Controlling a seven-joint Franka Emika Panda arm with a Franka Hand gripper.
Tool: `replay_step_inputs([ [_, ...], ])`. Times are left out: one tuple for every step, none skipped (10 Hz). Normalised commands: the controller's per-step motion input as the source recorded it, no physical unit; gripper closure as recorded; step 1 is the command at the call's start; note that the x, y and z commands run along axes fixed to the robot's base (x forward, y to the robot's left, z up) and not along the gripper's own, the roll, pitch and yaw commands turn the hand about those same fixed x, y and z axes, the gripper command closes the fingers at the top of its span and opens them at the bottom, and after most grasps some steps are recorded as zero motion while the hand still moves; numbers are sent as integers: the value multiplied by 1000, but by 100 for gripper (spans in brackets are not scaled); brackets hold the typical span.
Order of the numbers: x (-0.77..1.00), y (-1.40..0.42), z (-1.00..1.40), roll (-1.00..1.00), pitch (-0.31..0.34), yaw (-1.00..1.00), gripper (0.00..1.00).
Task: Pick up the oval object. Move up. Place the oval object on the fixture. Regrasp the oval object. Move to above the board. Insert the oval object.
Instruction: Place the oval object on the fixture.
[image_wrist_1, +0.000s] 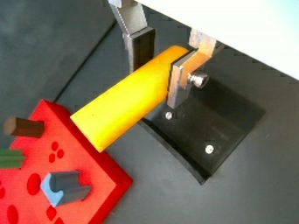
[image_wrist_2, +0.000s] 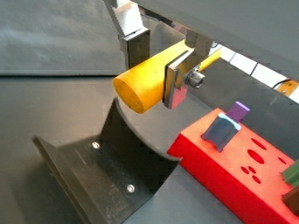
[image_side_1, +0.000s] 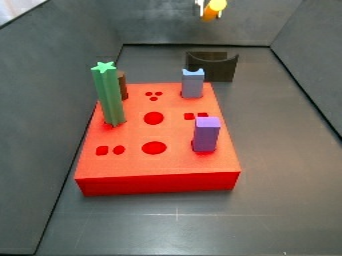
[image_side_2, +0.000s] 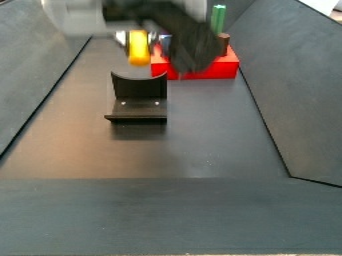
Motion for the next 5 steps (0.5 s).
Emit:
replay_step_inputs([
  [136, 85, -1000, -1000, 44, -152, 100],
  [141, 89, -1000, -1000, 46, -158, 100],
  [154, 98, -1000, -839, 44, -145, 100],
  [162, 103, -1000, -677, 40, -132, 100],
  [174, 113, -1000, -465, 38, -119, 100],
])
